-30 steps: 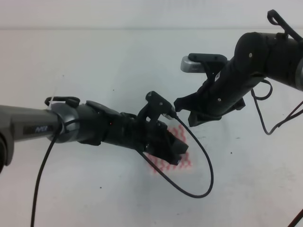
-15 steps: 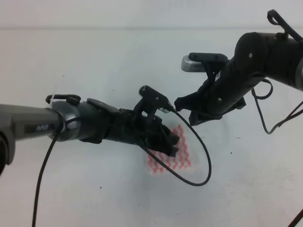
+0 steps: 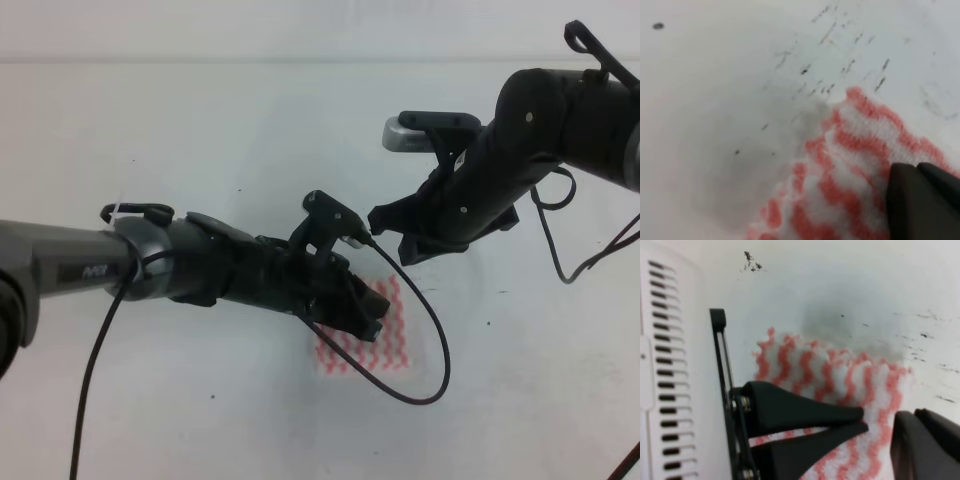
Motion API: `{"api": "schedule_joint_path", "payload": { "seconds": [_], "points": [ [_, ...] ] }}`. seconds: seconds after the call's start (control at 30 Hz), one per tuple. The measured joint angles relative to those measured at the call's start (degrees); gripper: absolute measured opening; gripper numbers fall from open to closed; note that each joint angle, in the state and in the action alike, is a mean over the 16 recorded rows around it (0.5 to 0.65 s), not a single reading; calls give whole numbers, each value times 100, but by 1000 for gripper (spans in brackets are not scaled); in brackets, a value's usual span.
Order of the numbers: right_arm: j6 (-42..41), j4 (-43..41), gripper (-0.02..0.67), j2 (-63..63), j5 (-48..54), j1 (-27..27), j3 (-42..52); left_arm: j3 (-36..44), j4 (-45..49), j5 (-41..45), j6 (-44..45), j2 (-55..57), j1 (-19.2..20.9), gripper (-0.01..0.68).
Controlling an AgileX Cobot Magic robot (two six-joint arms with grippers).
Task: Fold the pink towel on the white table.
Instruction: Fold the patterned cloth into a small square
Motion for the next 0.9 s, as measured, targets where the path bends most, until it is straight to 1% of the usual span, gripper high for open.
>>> {"api": "schedule_joint_path", "payload": {
  "seconds": [0.27, 0.5, 0.7, 0.9],
  "points": [
    [27, -30, -18, -75, -30, 1, 1, -38, 65, 67, -30, -189, 0, -7],
    [241, -340, -18, -472, -30, 1, 69, 91, 161, -260, -182, -835, 0, -7],
    [486, -662, -18, -1185, -85, 2, 394, 552, 193, -867, -373, -1794, 0, -6],
    [711, -850, -18, -2205, -235, 2, 1043, 1350, 21, -1562, -511, -2929, -1, -5]
  ]
}}
